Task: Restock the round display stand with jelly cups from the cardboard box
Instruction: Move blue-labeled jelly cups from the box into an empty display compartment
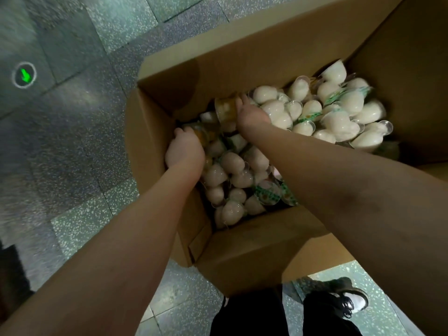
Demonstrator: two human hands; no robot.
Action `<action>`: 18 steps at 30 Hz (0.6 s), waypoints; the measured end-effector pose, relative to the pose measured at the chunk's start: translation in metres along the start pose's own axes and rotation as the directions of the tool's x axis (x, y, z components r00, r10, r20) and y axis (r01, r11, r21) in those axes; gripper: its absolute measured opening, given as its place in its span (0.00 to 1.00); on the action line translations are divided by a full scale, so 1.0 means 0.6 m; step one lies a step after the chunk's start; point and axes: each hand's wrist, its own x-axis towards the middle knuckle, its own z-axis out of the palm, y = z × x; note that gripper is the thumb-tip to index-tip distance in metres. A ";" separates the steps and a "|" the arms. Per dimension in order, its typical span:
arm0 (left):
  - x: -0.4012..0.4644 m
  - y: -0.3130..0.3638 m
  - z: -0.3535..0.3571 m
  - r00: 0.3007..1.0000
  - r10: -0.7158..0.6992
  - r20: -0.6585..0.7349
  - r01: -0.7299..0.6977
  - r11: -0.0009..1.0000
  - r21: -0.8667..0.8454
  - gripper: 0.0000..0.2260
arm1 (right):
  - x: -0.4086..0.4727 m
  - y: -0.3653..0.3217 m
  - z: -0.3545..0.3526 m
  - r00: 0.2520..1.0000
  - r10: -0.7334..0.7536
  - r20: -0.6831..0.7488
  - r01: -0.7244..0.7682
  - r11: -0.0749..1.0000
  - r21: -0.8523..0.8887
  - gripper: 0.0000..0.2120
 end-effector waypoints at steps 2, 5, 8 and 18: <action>-0.013 0.004 -0.008 1.000 0.009 0.002 -0.009 0.999 -0.034 0.16 | 0.007 0.019 0.005 1.000 0.006 0.023 -0.006 1.000 -0.022 0.26; -0.027 0.013 -0.019 0.999 -0.005 0.039 0.009 0.994 -0.108 0.18 | 0.008 0.032 0.017 0.997 -0.026 0.070 0.032 0.996 -0.082 0.27; -0.037 0.019 -0.022 0.998 0.001 0.056 0.008 0.985 -0.170 0.15 | 0.003 0.038 0.038 0.998 -0.053 0.040 0.060 0.979 -0.195 0.30; -0.145 0.027 -0.050 1.000 -0.022 0.005 0.022 0.909 -0.415 0.17 | -0.096 0.087 0.024 0.984 -0.174 -0.047 0.180 0.962 0.205 0.32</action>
